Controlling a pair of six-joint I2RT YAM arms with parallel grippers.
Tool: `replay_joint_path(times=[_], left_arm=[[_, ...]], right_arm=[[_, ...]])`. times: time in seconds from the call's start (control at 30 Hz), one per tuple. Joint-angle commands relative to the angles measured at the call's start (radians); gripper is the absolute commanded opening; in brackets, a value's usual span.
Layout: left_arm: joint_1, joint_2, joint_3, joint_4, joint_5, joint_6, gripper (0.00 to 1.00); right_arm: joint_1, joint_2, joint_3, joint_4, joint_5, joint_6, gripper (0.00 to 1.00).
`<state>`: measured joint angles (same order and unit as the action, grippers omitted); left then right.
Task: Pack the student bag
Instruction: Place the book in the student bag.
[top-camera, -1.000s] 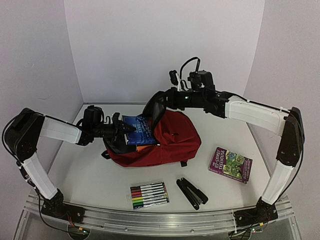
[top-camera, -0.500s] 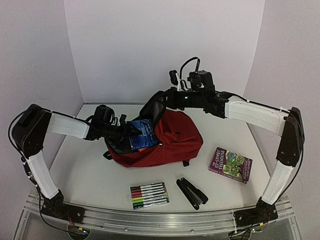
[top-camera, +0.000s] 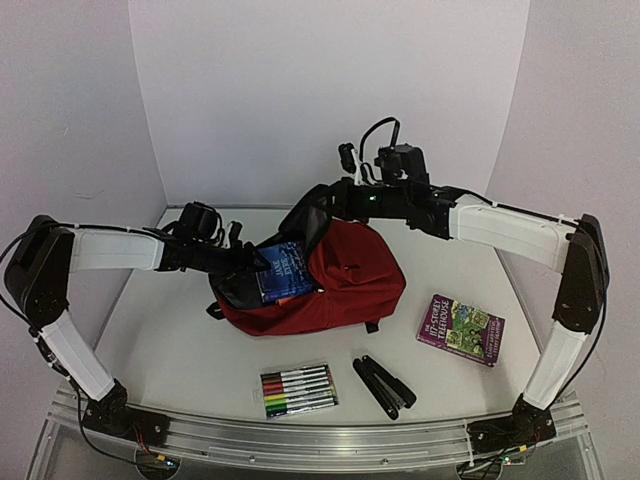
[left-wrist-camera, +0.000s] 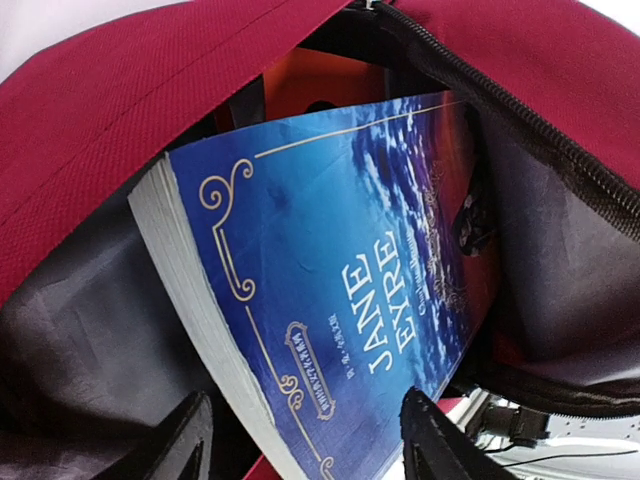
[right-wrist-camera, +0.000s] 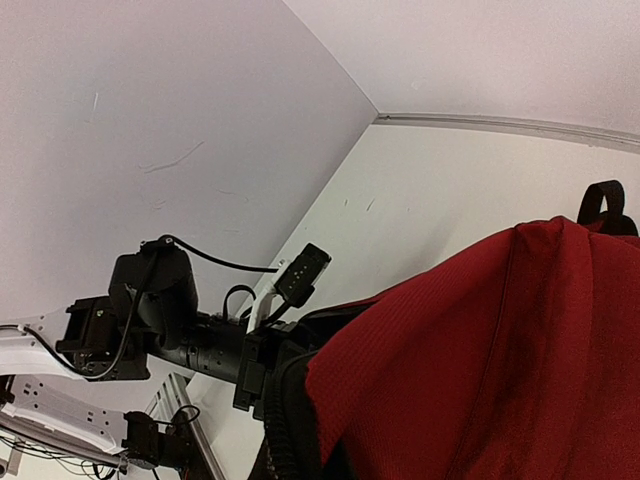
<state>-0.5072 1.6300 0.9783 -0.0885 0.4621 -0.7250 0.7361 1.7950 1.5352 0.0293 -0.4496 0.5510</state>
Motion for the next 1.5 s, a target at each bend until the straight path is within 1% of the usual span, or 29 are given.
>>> replay_joint_path(times=[0.0, 0.13, 0.2, 0.3, 0.43, 0.7, 0.93, 1.07, 1.17, 1.23, 1.3, 1.4, 1.47], left_arm=[[-0.002, 0.031, 0.03, 0.043, 0.048, 0.004, 0.55], [-0.004, 0.076, 0.052, 0.122, 0.105, -0.015, 0.37], [-0.014, 0.103, 0.084, 0.146, 0.13, -0.022, 0.31], [-0.044, 0.136, 0.133, 0.163, 0.134, -0.024, 0.26], [-0.082, 0.176, 0.188, 0.178, 0.118, -0.028, 0.23], [-0.113, 0.287, 0.245, 0.247, 0.14, -0.058, 0.22], [-0.122, 0.33, 0.284, 0.306, 0.138, -0.072, 0.22], [-0.12, 0.289, 0.263, 0.24, 0.089, -0.022, 0.27], [-0.117, 0.208, 0.228, 0.165, 0.031, 0.023, 0.38], [-0.109, 0.146, 0.199, 0.113, -0.013, 0.05, 0.46], [-0.094, 0.071, 0.162, 0.096, -0.042, 0.06, 0.53], [-0.059, -0.042, 0.101, 0.029, -0.06, 0.063, 0.66], [-0.028, -0.105, 0.075, -0.01, -0.058, 0.063, 0.71]], right_arm=[[0.007, -0.057, -0.002, 0.08, -0.001, 0.006, 0.0], [0.009, -0.06, -0.003, 0.08, -0.008, 0.012, 0.0], [0.01, -0.059, -0.001, 0.082, -0.011, 0.013, 0.0], [0.009, -0.055, 0.0, 0.083, -0.012, 0.014, 0.0], [0.01, -0.046, 0.002, 0.085, -0.013, 0.014, 0.0], [0.011, -0.027, 0.004, 0.093, -0.017, 0.017, 0.0], [0.011, -0.015, 0.01, 0.103, -0.018, 0.023, 0.0], [0.011, -0.044, -0.014, 0.099, 0.041, 0.021, 0.0], [0.002, -0.088, -0.06, 0.087, 0.123, 0.021, 0.0], [-0.022, -0.121, -0.104, 0.086, 0.146, 0.035, 0.0], [-0.063, -0.14, -0.15, 0.084, 0.153, 0.051, 0.0], [-0.126, -0.149, -0.211, 0.084, 0.137, 0.077, 0.0], [-0.168, -0.139, -0.251, 0.084, 0.119, 0.093, 0.0]])
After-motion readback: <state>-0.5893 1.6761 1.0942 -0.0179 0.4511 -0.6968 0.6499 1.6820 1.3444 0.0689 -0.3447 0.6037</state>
